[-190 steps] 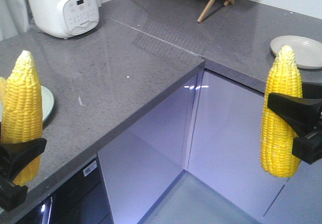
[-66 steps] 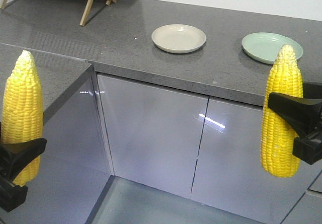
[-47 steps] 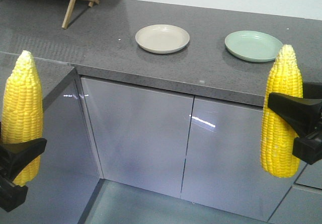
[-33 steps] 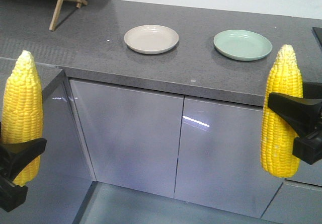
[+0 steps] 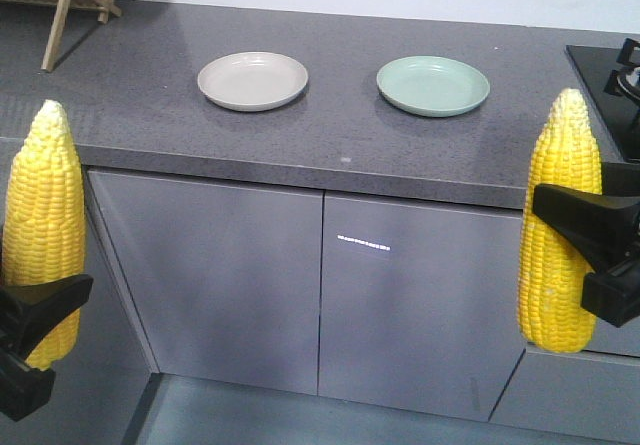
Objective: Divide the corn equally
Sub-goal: 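Continue approaching the empty plates holding both cobs upright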
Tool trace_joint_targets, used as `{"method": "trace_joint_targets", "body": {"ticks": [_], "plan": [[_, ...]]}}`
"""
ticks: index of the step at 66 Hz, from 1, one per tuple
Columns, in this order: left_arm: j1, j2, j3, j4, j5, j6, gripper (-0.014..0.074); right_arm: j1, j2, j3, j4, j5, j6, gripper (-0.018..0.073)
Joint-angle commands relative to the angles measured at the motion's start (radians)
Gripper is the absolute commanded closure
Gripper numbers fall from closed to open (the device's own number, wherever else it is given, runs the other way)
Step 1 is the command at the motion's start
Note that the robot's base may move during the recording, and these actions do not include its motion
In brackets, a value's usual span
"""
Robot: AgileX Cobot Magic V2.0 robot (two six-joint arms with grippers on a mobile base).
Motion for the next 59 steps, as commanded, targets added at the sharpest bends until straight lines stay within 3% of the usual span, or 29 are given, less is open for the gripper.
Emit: {"method": "trace_joint_targets", "body": {"ticks": [1,59], "plan": [[-0.004,-0.004,-0.027,0.001,-0.062,-0.002,0.0370,-0.002,-0.004,-0.025,0.033,-0.048,-0.002,0.0365],[-0.004,-0.004,-0.027,0.001,-0.062,-0.002,0.0370,-0.002,-0.004,-0.025,0.033,-0.048,-0.002,0.0365]]}}
